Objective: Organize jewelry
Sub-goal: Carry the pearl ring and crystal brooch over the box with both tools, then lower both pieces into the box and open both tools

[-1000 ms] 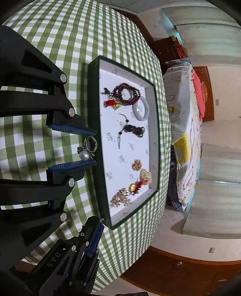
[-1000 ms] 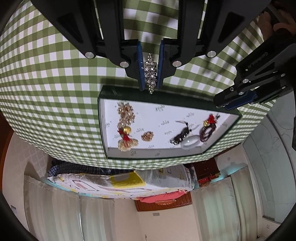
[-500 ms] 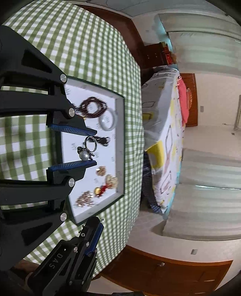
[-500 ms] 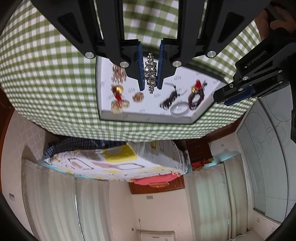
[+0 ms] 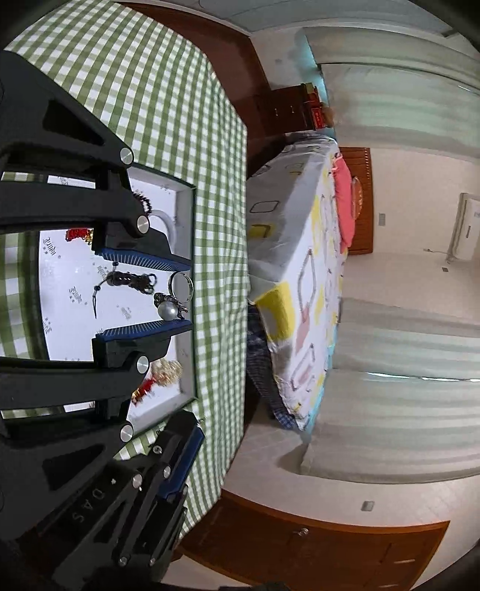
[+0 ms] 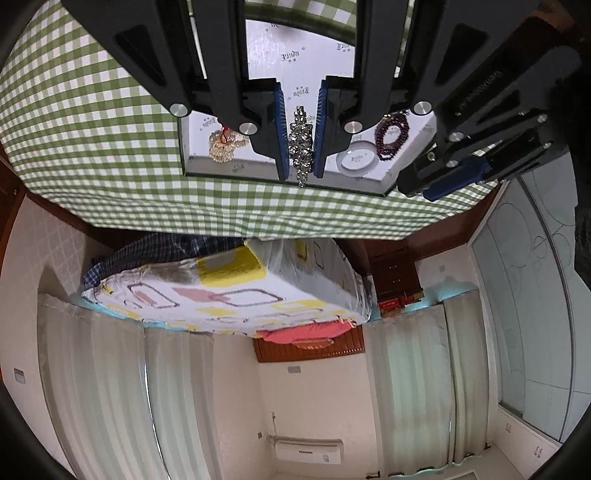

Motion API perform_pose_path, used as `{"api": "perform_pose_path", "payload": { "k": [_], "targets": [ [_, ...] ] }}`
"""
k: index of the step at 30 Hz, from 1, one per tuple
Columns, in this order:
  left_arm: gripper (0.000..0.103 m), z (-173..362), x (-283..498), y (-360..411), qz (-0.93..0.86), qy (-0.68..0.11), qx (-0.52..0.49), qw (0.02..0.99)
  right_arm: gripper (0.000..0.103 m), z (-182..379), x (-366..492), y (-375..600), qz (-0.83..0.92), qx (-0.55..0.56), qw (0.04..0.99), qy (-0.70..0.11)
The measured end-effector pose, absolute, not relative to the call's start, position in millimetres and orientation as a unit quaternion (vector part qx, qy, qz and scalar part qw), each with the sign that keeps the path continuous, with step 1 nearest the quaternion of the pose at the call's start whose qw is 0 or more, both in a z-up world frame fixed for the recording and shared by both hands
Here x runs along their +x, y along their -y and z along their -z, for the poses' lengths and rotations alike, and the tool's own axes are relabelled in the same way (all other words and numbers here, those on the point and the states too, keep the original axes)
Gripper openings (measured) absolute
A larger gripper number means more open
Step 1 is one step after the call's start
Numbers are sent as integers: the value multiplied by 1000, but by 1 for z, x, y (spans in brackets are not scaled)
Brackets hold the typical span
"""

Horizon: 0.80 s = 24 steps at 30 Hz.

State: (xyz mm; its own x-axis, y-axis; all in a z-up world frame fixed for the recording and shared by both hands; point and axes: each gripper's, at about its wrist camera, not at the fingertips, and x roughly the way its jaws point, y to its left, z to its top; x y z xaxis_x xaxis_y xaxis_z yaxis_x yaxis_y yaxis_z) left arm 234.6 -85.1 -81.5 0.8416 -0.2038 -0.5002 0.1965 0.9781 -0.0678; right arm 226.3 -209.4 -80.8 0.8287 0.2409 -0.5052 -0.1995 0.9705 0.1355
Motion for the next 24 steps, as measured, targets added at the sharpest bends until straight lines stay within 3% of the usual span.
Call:
{"api": "perform_pose_path", "payload": {
  "k": [12, 24],
  "targets": [
    [26, 166, 265, 85, 87, -349, 8, 933, 14, 155, 256, 204, -103, 37, 929, -352],
    [27, 186, 288, 82, 80, -407, -3, 910, 14, 182, 271, 204, -100, 41, 911, -399]
  ]
}}
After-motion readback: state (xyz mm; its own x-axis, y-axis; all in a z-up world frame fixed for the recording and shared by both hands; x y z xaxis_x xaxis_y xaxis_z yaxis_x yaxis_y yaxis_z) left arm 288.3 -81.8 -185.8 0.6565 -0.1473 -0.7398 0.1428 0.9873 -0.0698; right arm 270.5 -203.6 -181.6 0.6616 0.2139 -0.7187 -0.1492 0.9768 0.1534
